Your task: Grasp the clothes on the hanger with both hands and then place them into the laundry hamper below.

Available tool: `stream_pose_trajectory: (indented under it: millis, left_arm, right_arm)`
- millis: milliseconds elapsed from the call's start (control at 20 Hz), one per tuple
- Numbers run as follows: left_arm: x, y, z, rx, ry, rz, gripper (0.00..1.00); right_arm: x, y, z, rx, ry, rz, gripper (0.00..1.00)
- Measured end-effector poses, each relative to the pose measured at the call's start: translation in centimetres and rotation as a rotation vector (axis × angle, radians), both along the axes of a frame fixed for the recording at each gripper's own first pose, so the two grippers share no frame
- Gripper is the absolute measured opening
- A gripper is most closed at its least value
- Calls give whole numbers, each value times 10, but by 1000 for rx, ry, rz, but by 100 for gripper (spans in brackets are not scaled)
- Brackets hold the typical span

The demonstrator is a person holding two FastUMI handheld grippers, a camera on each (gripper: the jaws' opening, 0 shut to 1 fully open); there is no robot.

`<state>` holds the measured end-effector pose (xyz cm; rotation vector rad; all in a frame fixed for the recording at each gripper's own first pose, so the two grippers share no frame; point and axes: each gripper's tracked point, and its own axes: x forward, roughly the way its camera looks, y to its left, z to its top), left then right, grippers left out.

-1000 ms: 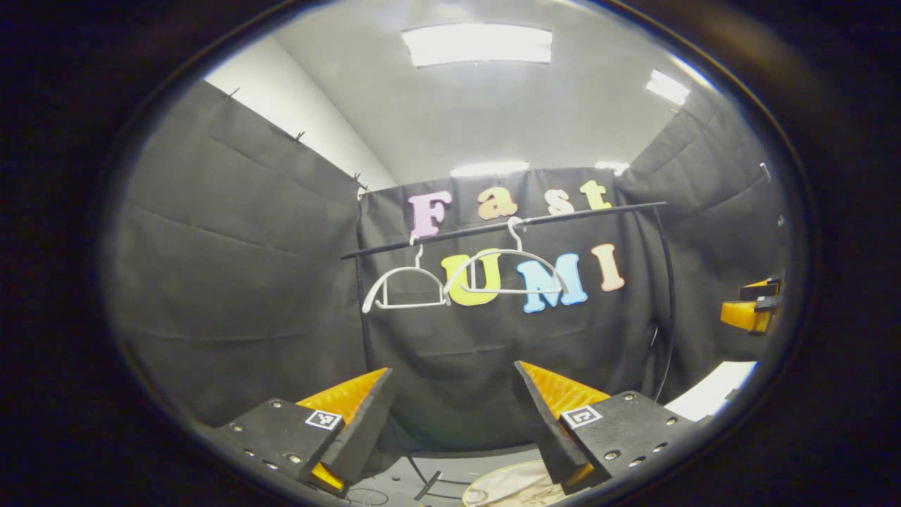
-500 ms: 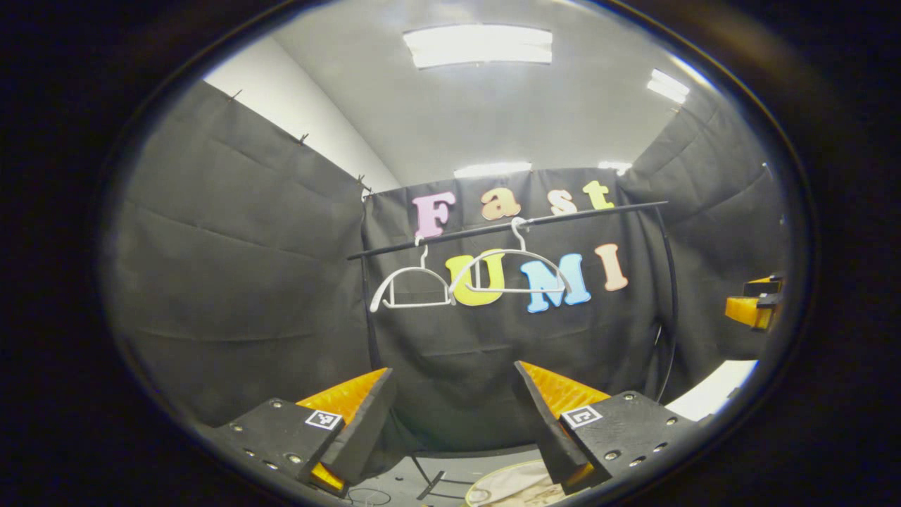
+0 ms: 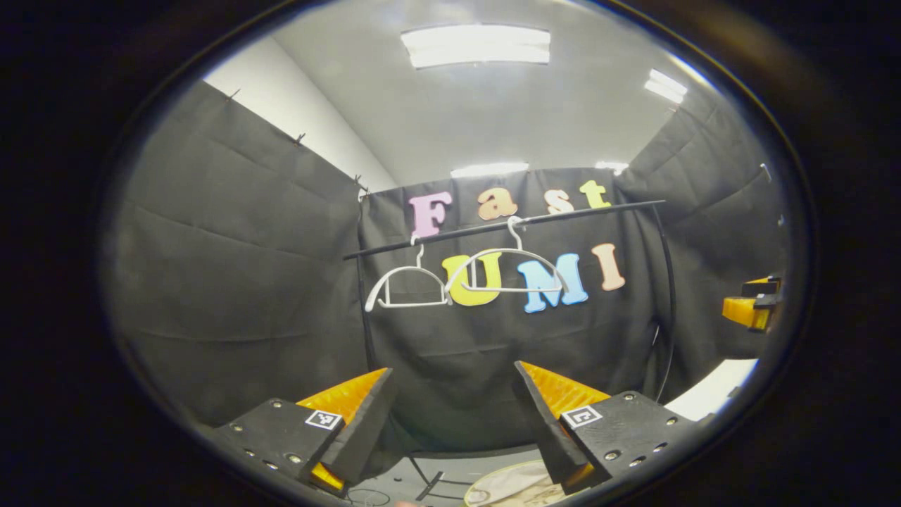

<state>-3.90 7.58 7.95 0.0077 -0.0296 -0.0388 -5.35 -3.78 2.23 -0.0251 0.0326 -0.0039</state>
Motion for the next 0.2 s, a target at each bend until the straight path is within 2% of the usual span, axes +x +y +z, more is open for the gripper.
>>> stream_pose_trajectory:
  millis: [200]
  left_arm:
    - [2, -2, 3, -4, -19, -10, 99]
  right_arm:
    - [1, 1, 4, -3, -13, 2, 99]
